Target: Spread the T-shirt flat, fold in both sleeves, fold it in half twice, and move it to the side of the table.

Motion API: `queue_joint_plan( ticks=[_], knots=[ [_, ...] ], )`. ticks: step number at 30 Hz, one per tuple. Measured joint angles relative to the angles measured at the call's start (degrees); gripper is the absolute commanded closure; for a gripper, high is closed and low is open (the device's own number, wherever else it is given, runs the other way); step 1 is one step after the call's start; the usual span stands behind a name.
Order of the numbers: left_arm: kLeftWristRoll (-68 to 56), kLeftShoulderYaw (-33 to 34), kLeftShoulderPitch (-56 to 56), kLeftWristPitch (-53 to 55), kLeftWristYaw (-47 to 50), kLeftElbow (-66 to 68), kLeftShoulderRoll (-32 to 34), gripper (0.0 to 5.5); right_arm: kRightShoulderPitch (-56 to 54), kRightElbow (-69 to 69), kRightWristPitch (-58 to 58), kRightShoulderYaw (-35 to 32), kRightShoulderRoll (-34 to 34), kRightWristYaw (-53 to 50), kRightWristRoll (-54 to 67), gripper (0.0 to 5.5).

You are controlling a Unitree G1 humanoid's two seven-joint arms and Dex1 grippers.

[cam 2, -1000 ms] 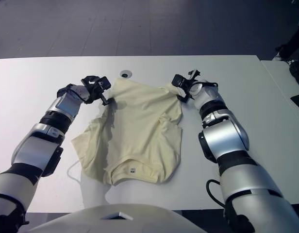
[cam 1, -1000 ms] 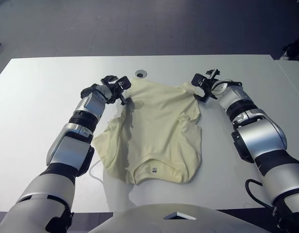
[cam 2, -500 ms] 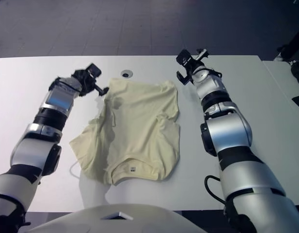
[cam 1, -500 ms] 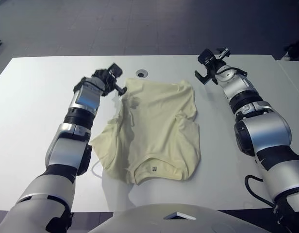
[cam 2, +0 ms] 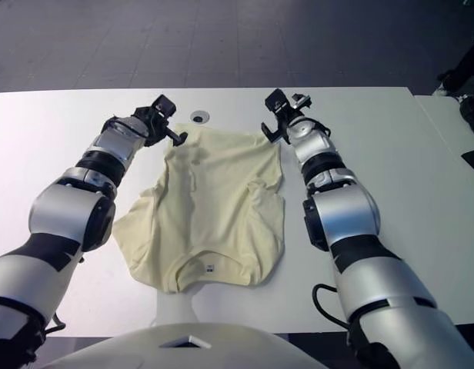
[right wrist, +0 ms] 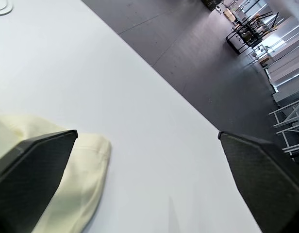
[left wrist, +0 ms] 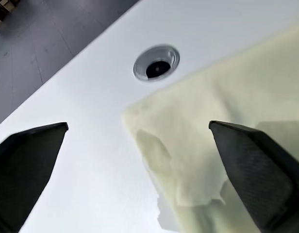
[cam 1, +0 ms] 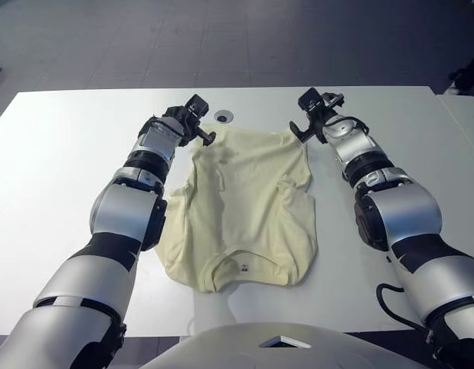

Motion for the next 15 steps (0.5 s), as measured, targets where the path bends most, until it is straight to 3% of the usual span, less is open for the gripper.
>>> queue_joint_plan(
  ticks=[15],
  knots=[
    [1.95, -0.56, 6.86, -1.69, 6.31, -1.19, 4.75, 0.1, 1.68, -10.11, -0.96, -4.68, -1.14, -0.87, 5.6, 0.11]
  ],
)
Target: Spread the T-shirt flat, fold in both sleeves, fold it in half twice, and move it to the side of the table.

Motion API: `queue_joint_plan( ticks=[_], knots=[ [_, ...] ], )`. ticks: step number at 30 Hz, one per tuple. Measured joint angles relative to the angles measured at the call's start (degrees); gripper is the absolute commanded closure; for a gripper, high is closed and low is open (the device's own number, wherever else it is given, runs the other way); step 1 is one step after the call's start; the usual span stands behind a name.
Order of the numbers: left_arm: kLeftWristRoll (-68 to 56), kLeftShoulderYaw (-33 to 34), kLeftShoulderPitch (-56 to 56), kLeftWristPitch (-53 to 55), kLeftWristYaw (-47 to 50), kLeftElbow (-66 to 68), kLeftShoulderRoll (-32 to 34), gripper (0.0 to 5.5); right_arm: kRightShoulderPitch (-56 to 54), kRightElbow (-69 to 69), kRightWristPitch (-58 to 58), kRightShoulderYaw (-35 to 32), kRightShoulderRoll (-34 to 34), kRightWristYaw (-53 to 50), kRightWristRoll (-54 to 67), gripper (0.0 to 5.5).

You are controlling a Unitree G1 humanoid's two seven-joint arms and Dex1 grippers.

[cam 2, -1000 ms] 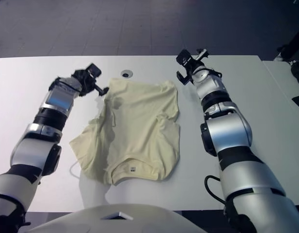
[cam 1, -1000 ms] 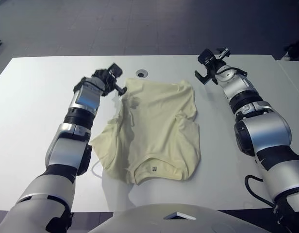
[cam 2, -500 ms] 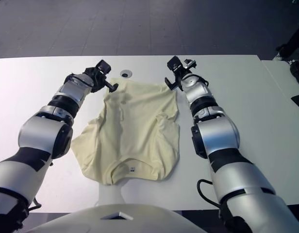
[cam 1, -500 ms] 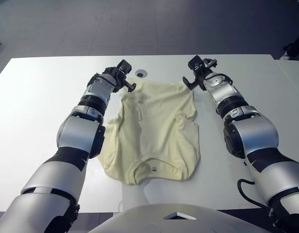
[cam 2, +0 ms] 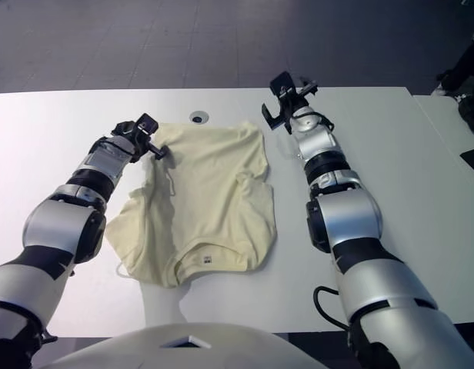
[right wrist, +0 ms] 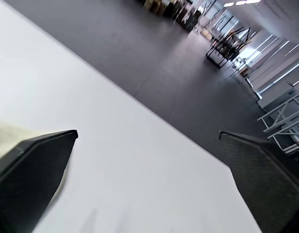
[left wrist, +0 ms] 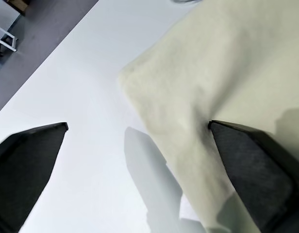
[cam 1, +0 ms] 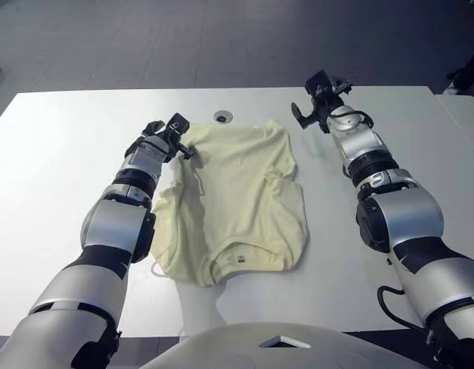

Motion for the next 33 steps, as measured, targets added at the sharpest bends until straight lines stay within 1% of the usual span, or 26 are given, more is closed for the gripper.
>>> queue_joint_plan(
  ticks=[2, 4, 5, 7, 10, 13, 16, 19, 21, 26, 29, 30, 33],
  knots=[
    [-1.24, 1.46, 0.47, -0.58, -0.19, -0.35, 0.31, 0.1, 1.5, -6.12, 3.54, -2.96, 0.0, 3.57, 4.52, 0.11],
    [-5.15, 4.96, 1.11, -1.31, -2.85, -0.68, -0.1, 0.1, 6.45, -16.96, 12.06, -5.99, -0.3, 9.43, 10.75, 0.11],
    [-6.0, 5.66, 1.17, -1.45, -3.55, -0.88, -0.3, 0.1, 7.91, -19.54, 14.45, -6.42, -0.34, 10.41, 11.82, 0.11],
    [-8.81, 7.7, 1.19, -2.13, -5.96, -3.84, -0.58, 0.1, 14.16, -29.74, 23.7, -7.5, -0.81, 13.82, 15.82, 0.11],
    [-12.5, 10.07, 2.01, -0.34, -8.43, -14.61, -0.27, 0.1, 22.47, -43.26, 35.83, -9.32, -1.85, 16.42, 21.81, 0.11],
    [-15.65, 12.33, 4.43, 3.86, -9.28, -27.43, 0.33, 0.1, 27.9, -51.54, 43.78, -11.41, -2.44, 17.08, 25.72, 0.11],
    [-18.15, 15.84, 11.16, 11.48, -9.19, -43.52, 0.54, 0.1, 33.83, -59.14, 51.4, -13.0, -2.66, 17.72, 28.71, 0.11],
    [-19.5, 18.74, 17.08, 17.62, -8.33, -54.24, 0.53, 0.1, 38.24, -63.51, 56.08, -13.79, -2.68, 18.05, 30.52, 0.11],
    [-20.37, 21.3, 21.92, 24.32, -7.15, -64.04, 0.41, 0.1, 42.28, -67.17, 60.08, -13.94, -2.67, 18.26, 32.02, 0.11],
    [-23.27, 27.04, 27.43, 39.82, -3.97, -84.98, 0.22, 0.1, 49.1, -77.46, 67.36, -13.99, -2.65, 18.36, 36.03, 0.13],
    [-25.8, 30.4, 27.92, 50.24, -1.74, -98.14, 0.25, 0.1, 52.45, -84.23, 72.14, -13.57, -2.52, 17.87, 38.19, 0.56],
    [-27.05, 31.46, 27.93, 55.19, -0.58, -104.02, 0.35, 0.1, 53.77, -86.86, 74.31, -13.32, -2.14, 17.1, 39.15, 0.73],
    [-28.59, 32.03, 27.84, 60.9, 1.2, -108.63, 0.35, 0.1, 53.89, -87.87, 75.39, -12.19, -0.66, 15.35, 39.7, 1.25]
  ],
)
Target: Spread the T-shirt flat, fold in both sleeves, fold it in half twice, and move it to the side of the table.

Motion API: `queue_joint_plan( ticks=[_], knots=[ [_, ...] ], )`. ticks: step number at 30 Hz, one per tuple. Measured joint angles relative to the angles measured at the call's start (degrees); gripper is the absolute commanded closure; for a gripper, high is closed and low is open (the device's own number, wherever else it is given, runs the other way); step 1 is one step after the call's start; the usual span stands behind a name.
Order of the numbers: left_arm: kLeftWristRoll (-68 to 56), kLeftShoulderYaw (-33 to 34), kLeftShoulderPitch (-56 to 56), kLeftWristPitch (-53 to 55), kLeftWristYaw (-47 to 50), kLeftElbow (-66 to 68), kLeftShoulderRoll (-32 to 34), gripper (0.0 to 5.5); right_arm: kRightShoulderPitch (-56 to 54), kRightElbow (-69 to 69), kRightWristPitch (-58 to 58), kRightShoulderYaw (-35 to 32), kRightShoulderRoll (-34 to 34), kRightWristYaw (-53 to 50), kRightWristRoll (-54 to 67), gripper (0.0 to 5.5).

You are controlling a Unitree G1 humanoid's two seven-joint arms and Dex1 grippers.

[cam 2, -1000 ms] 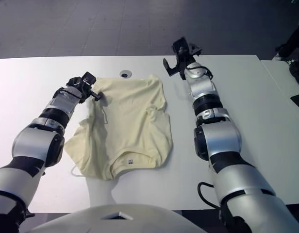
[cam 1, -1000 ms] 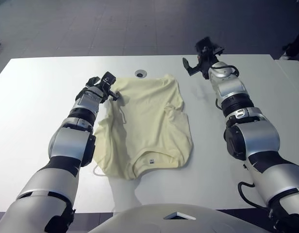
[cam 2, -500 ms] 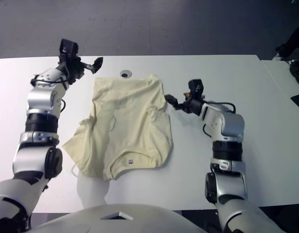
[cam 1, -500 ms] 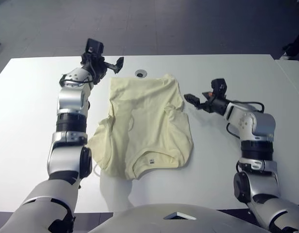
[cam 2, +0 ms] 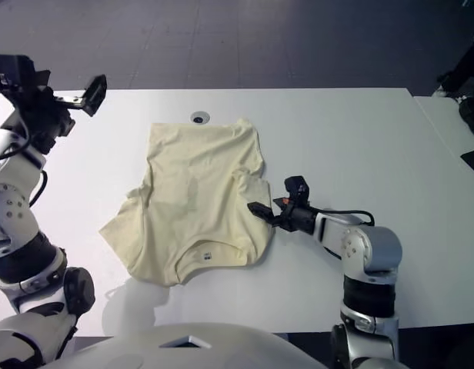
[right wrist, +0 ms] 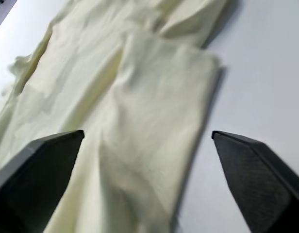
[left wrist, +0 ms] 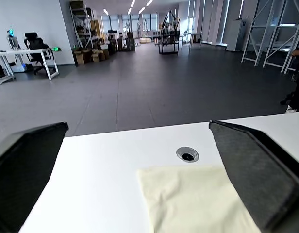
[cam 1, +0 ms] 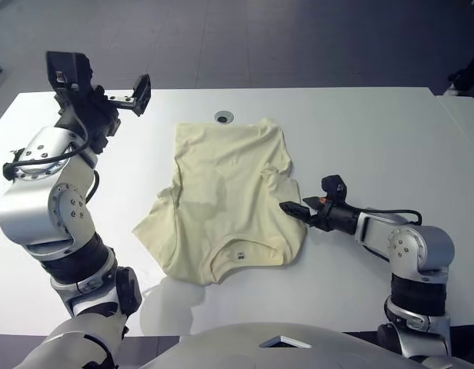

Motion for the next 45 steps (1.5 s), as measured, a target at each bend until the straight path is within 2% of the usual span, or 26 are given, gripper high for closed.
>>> queue_joint_plan(
  ticks=[13, 25, 31, 39, 45],
  knots=[
    [-2.05, -0.54, -0.72, 4.51, 4.27, -2.27, -1.3, 0.1, -7.0, 10.62, -5.17, 1.43, 0.99, -5.36, -2.41, 3.35],
    [-2.98, -1.11, -0.64, 4.84, 5.54, -2.37, -1.56, 0.1, -7.7, 12.67, -6.13, 3.02, 1.77, -5.59, -2.18, 5.38],
    [-3.1, -1.08, 0.18, 5.76, 5.81, -3.17, -1.54, 0.1, -6.6, 7.3, -4.6, -0.55, 0.84, -7.37, -1.78, 5.49],
    [-4.03, -0.59, 3.1, 8.46, 6.87, -7.15, -1.9, 0.1, -0.08, -6.52, 5.1, -5.86, -0.54, -9.87, 0.01, 5.49],
    [-3.96, -0.09, 5.55, 10.52, 8.55, -10.26, -3.39, 0.1, 1.8, -8.86, 6.99, -6.21, -1.8, -12.52, -1.95, 5.49]
  ],
)
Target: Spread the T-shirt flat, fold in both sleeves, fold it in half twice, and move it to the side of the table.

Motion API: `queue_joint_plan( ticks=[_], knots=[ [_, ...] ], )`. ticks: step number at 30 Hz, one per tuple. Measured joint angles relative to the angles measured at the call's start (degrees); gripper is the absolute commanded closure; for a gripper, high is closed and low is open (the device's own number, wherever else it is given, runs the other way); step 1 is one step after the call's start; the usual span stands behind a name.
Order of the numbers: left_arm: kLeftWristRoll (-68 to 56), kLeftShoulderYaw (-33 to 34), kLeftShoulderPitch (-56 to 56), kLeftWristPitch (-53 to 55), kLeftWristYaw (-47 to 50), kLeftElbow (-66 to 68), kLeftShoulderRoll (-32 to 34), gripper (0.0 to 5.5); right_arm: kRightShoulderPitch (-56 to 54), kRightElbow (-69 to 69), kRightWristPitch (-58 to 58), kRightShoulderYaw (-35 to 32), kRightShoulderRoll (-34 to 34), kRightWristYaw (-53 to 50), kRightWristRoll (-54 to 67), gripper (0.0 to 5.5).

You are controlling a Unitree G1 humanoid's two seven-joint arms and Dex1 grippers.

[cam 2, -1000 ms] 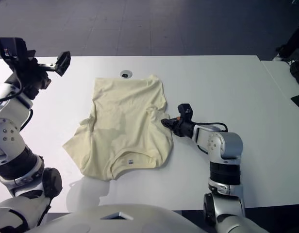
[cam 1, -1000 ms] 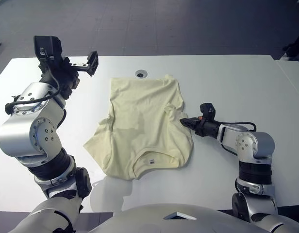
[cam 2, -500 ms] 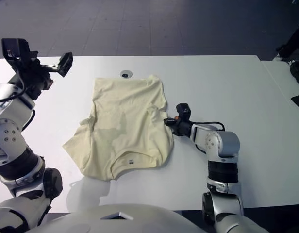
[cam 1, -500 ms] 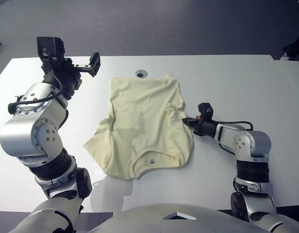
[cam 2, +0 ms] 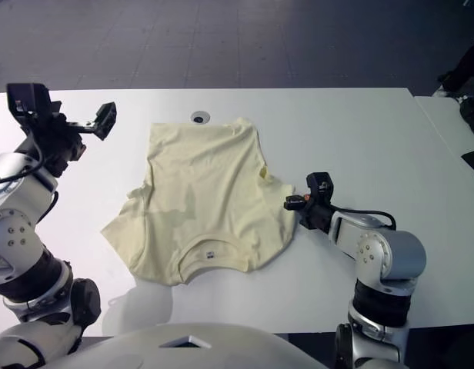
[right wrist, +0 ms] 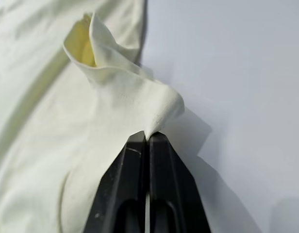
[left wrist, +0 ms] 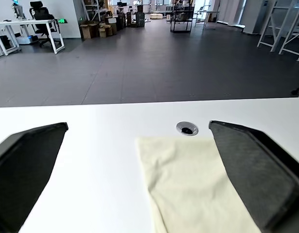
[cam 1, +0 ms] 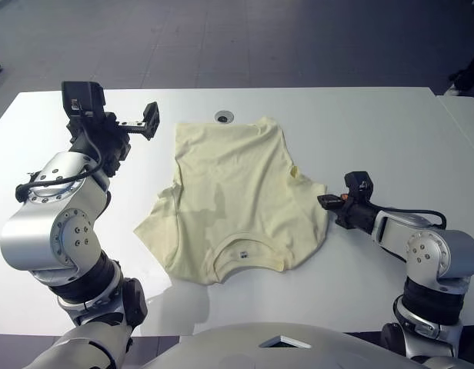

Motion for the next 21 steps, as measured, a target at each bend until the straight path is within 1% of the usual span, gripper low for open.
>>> queue_joint_plan(
  ticks=[5, 6, 7, 9, 10, 13, 17, 19, 21],
  knots=[
    [0.03, -1.06, 2.35, 2.56, 0.81, -1.3, -0.94, 0.1, 2.35, -3.71, 1.74, 2.29, -0.13, -2.09, -1.72, 5.49],
    [0.06, -1.24, 3.01, 3.28, 0.96, -1.34, -1.11, 0.1, 2.64, -4.76, 2.57, 2.44, -0.12, -2.24, -1.82, 5.23],
    [0.1, -1.3, 3.49, 3.78, 1.21, -1.49, -1.14, 0.1, 2.75, -5.38, 3.32, 2.49, -0.12, -2.25, -1.82, 5.19],
    [0.19, -1.27, 4.71, 5.07, 1.63, -2.49, -1.29, 0.1, 2.8, -6.77, 5.54, 2.58, -0.1, -2.21, -1.79, 4.78],
    [0.43, -1.21, 5.6, 5.72, 1.73, -3.04, -1.5, 0.1, 2.77, -7.04, 6.46, 2.57, -0.09, -2.19, -1.8, 4.69],
    [1.26, 0.62, 11.31, 8.21, 1.58, -4.98, -1.33, 0.1, 2.44, -8.01, 7.44, 1.89, 0.16, -2.21, -2.14, 4.17],
    [0.46, 7.49, 20.38, 11.89, -3.34, -8.92, -0.55, 0.1, -0.01, -11.17, 6.39, 0.14, 0.03, -3.07, -3.47, 3.59],
    [-1.73, 9.45, 22.85, 13.27, -7.42, -8.34, 0.52, 0.1, -0.79, -14.49, 3.85, -0.33, -0.57, -5.45, -5.84, 3.29],
    [-3.9, 9.82, 23.88, 14.04, -11.11, -6.23, 2.07, 0.1, -2.31, -17.48, 1.98, -1.23, -0.17, -7.67, -7.76, 3.0]
  ],
)
